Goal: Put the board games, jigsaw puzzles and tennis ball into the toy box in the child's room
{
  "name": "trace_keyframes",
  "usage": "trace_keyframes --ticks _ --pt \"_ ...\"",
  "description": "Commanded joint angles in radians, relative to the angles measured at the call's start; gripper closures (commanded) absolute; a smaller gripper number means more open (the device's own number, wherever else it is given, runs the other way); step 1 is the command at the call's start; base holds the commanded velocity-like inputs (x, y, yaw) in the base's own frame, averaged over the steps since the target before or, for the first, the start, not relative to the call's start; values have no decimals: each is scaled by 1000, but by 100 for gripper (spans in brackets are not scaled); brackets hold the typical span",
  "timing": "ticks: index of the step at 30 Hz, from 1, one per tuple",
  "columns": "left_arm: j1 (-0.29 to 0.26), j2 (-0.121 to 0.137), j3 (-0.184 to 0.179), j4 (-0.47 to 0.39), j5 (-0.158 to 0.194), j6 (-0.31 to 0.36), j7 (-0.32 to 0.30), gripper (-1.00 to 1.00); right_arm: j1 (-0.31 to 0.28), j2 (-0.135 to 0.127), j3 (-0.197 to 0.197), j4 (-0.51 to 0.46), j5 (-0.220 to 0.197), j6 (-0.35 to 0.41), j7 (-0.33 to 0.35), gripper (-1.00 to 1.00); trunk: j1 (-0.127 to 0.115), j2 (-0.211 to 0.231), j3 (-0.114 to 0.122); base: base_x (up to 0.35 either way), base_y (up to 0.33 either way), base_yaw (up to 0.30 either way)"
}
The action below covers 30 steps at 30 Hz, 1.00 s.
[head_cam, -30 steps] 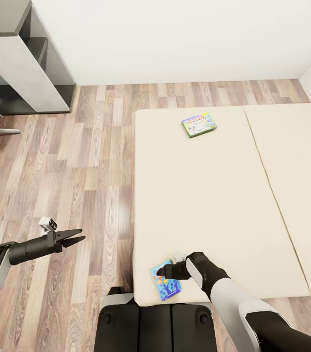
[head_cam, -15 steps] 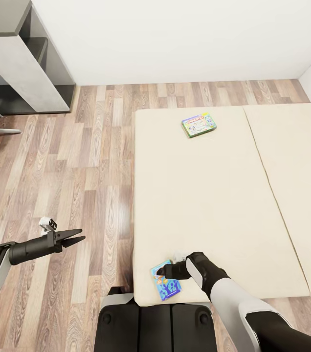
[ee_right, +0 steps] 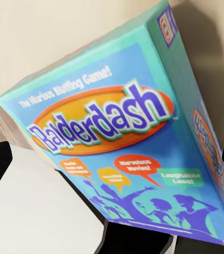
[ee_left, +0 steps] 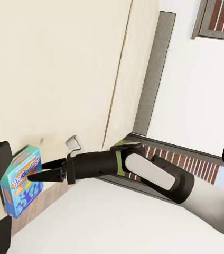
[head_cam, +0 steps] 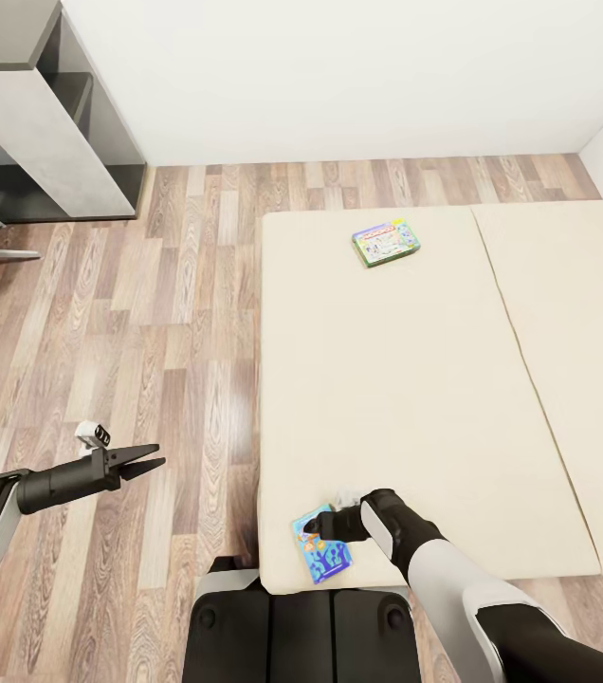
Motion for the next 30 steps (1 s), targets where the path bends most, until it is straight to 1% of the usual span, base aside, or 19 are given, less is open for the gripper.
trace_keyframes --ticks 1,30 --pt "0 0 0 0 1 11 -3 -100 0 0 2 -1 -8 5 -3 -100 1 -1 -1 0 0 0" --pt "0 0 1 0 1 11 -3 -100 -1 0 1 -1 -10 14 -4 -100 1 -1 -1 0 0 0"
